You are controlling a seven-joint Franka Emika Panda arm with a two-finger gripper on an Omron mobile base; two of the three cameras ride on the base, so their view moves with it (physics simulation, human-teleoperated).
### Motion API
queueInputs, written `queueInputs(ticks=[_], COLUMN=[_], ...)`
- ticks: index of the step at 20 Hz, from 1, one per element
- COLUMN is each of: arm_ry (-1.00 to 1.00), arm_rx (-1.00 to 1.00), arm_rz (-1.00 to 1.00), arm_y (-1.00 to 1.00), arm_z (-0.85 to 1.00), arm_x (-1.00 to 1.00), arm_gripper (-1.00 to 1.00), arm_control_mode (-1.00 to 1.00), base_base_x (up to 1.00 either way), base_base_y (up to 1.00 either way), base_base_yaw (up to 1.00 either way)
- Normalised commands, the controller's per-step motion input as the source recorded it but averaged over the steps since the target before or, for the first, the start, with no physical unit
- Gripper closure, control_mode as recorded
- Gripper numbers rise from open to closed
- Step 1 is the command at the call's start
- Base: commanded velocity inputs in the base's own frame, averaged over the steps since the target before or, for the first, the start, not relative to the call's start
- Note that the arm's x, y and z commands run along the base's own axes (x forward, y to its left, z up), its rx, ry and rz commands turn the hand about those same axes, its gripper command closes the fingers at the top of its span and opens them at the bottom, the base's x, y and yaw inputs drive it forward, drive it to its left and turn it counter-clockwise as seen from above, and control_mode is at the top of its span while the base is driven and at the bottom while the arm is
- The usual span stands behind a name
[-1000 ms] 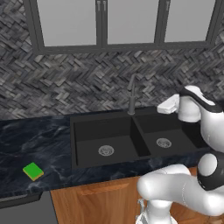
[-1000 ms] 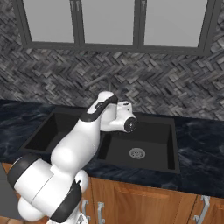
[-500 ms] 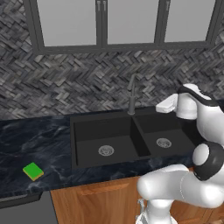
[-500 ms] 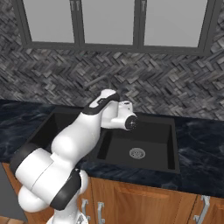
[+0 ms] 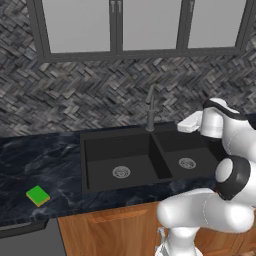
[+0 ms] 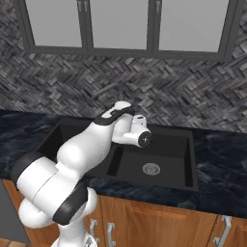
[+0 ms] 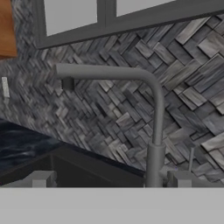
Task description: Soak the sponge with water for a few seconds and then drop it inside the sink.
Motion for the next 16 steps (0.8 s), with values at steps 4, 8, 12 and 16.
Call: queueInputs(ticks=[4, 8, 12, 16], arm_ry=[0.0, 0.0, 0.0, 0.0], arm_rx=[0.0, 0.0, 0.0, 0.0], arm_rz=[0.0, 0.0, 0.0, 0.0], arm_y=[0.0, 0.0, 0.0, 0.0], arm_z=[-0.12, 0.0, -0.01, -0.07], arm_x=[0.07, 0.15, 0.17, 0.16], arm_gripper=[-1.0, -1.0, -1.0, -1.0], arm_control_mode=[-1.0, -1.0, -1.0, -1.0], base_base_x=[0.0, 0.0, 0.0, 0.0], base_base_y=[0.0, 0.0, 0.0, 0.0], base_base_yaw=[0.0, 0.0, 0.0, 0.0])
